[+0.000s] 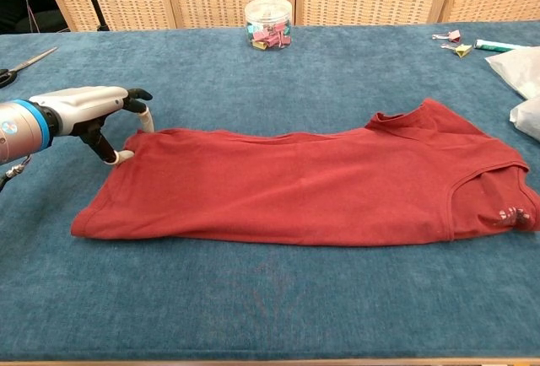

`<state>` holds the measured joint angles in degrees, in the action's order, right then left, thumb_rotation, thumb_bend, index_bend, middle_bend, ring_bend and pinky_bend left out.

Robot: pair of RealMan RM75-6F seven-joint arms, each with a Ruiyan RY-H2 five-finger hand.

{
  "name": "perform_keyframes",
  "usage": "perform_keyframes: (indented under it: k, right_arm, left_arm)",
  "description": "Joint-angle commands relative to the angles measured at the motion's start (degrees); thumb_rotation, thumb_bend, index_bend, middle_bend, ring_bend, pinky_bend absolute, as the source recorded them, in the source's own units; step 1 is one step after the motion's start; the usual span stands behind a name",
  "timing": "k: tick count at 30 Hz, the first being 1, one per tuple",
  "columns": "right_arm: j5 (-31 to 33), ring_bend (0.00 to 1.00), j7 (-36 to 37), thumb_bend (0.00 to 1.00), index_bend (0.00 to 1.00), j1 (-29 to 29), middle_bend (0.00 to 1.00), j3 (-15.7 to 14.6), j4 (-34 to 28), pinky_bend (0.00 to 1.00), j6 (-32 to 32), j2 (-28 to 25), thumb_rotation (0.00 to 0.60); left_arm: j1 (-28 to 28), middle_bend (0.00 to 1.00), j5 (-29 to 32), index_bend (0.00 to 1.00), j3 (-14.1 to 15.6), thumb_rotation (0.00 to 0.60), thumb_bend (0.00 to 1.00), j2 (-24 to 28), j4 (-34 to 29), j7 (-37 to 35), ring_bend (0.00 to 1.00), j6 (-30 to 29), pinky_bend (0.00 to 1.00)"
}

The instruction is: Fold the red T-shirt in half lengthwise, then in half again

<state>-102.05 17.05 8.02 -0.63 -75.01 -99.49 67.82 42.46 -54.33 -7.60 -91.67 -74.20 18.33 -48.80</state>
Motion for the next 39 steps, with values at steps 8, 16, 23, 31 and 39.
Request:
perform_keyframes:
  k: [8, 16, 23, 31, 39]
  right_arm:
    - [-0.1, 0.0, 0.4, 0.0, 0.0, -0.1, 0.0, 0.0, -0.1, 0.0, 0.0, -0.2, 0.6]
    - [-0.2, 0.0, 0.4, 0.0, 0.0, -0.1, 0.0, 0.1, -0.1, 0.0, 0.1, -0.2, 0.6]
    - [-0.2, 0.0, 0.5, 0.0, 0.0, -0.1, 0.0, 0.2, -0.1, 0.0, 0.1, -0.2, 0.6]
    - [-0.3, 0.0, 0.4, 0.0, 0.0, -0.1, 0.0, 0.1, -0.1, 0.0, 0.2, -0.2, 0.6]
    - [-0.6, 0.0, -0.1, 0.0, 0.0, -0.1, 0.0, 0.0, -0.2, 0.0, 0.4, -0.1, 0.6]
  left_arm:
    - [-0.6, 0.0, -1.3, 0.61, 0.3, 0.6, 0.33, -1.2, 0.9, 0.6, 0.0, -1.8, 0.0]
    - [-0.9, 0.0, -1.9, 0.65, 0.0, 0.6, 0.43, -1.6, 1.5, 0.1, 0.0, -2.1, 0.0]
    - [-1.3, 0.0, -3.4, 0.7, -0.1, 0.6, 0.52, -1.3, 1.9, -1.0, 0.0, -2.6, 0.0]
    - [-1.7, 0.0, -3.4, 0.72, -0.6, 0.6, 0.55, -0.8, 3.3, -1.7, 0.0, -2.6, 0.0]
    - [-2.6, 0.0, -2.6, 0.73, -1.3, 0.6, 0.56, 2.5, 6.2, -3.3, 0.0, -1.4, 0.0]
